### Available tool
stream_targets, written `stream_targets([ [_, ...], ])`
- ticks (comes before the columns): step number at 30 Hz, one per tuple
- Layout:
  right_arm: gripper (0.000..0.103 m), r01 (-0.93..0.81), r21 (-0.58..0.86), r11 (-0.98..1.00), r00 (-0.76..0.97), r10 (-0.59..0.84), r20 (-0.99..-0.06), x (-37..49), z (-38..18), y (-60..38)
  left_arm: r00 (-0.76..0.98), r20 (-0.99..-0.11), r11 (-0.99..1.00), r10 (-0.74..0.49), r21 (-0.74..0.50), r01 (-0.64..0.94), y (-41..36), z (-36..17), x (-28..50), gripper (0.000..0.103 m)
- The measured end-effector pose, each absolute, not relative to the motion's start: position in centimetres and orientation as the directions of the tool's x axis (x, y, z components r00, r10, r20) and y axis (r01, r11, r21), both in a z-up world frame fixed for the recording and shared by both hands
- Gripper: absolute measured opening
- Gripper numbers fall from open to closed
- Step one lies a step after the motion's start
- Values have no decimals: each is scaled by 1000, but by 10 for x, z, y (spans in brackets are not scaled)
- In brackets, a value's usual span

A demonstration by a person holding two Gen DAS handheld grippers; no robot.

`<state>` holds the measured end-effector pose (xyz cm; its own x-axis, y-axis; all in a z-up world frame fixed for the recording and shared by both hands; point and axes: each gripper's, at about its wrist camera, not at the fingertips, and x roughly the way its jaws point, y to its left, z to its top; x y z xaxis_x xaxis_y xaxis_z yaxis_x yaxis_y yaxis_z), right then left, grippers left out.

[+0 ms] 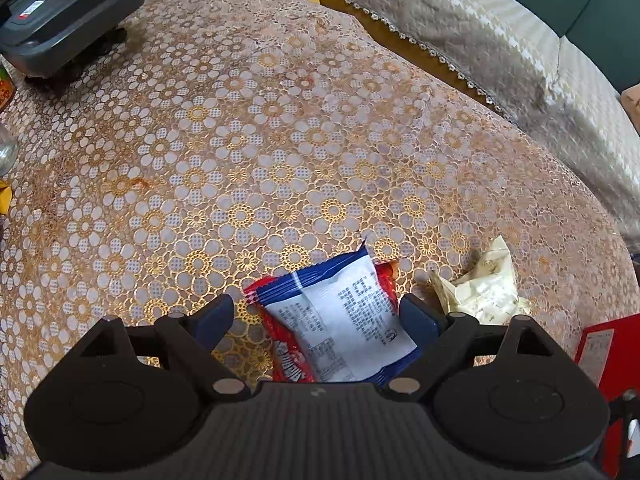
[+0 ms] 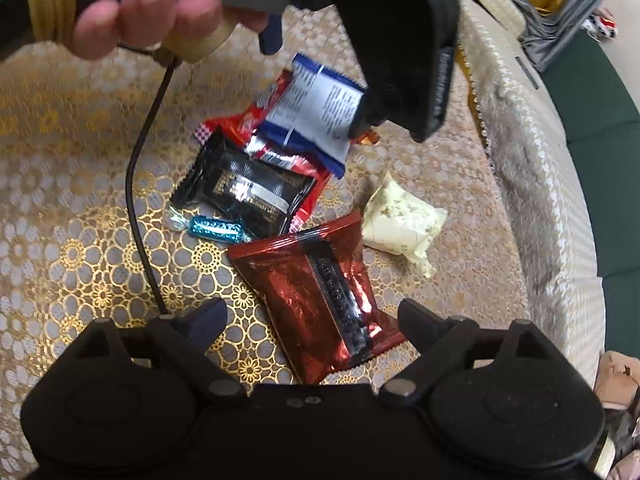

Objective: Organize snacks

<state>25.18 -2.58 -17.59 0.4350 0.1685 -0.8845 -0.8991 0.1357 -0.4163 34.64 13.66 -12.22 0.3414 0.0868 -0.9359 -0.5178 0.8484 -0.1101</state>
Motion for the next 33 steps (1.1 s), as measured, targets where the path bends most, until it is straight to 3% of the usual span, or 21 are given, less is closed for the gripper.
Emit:
stream_targets([
  [6, 83, -907, -400, 129, 417, 155, -896, 262, -188, -21, 329, -941, 846, 79, -111, -521, 139, -132, 349, 90],
  [9, 73, -914, -374, 155, 397, 168, -902, 267, -186, -22, 339, -939, 840, 58, -138, -526, 142, -134, 346, 89],
  [13, 60, -913, -360, 194, 394, 178, -902, 272, -186, -24, 350, -937, 828, 20, -180, -530, 150, -135, 341, 77],
  [17, 53, -899, -354, 258, 405, 184, -896, 275, -184, -28, 364, -931, 817, -12, -219, -533, 157, -133, 332, 64],
  [21, 50, -883, -344, 318, 412, 178, -893, 276, -181, -31, 384, -922, 810, -41, -256, -528, 164, -132, 322, 50],
  [33, 46, -770, -297, 565, 480, 206, -853, 244, -166, -49, 401, -914, 800, -54, -280, -531, 175, -127, 273, 48],
])
